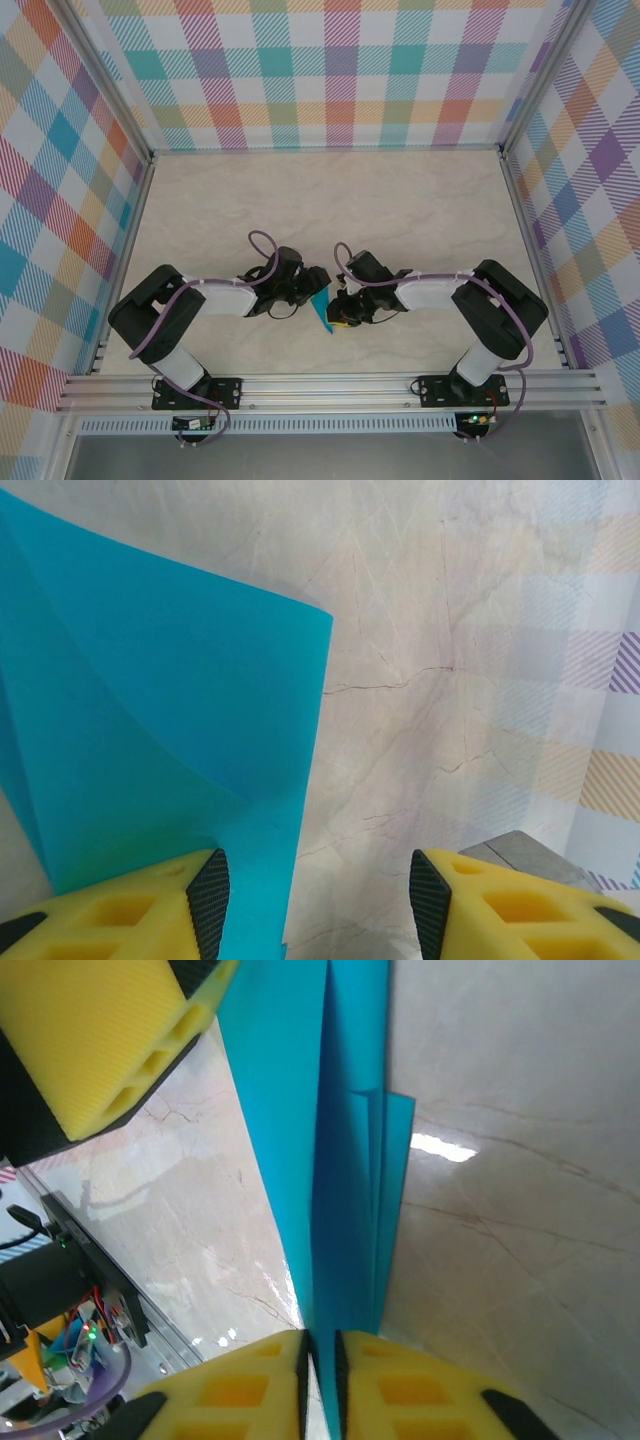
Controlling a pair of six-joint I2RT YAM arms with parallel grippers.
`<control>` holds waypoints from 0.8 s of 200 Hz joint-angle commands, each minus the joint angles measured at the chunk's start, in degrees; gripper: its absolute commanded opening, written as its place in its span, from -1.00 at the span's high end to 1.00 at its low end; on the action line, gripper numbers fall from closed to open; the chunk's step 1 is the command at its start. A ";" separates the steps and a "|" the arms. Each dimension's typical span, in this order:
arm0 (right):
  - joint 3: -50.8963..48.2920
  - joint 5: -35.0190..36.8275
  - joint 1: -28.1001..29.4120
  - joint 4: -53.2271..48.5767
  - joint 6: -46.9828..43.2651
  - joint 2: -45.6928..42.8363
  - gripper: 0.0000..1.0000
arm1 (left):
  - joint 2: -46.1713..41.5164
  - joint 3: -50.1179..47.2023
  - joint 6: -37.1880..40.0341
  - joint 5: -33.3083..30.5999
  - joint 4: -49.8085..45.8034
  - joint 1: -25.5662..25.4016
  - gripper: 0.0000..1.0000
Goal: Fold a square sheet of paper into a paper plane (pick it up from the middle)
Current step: Fold the wing for the fifth time at the center of the table.
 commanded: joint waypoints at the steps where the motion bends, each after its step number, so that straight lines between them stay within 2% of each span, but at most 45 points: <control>1: 1.60 -0.58 0.32 -2.68 -4.64 -0.13 0.78 | -2.06 -0.22 -0.28 -0.81 -2.26 -0.69 -0.09; 42: 1.56 3.35 0.32 -8.59 -16.20 -2.68 0.82 | -5.43 0.13 -0.84 -1.25 -3.26 -0.74 -0.18; 71: 2.43 2.81 0.32 -10.77 -21.92 -2.93 0.82 | -6.79 0.48 -1.23 -1.17 -3.62 -0.69 -0.22; 160: -0.49 2.81 0.31 -7.12 -18.69 -0.91 0.79 | -2.57 -0.13 -2.04 0.26 -1.41 -0.74 -0.22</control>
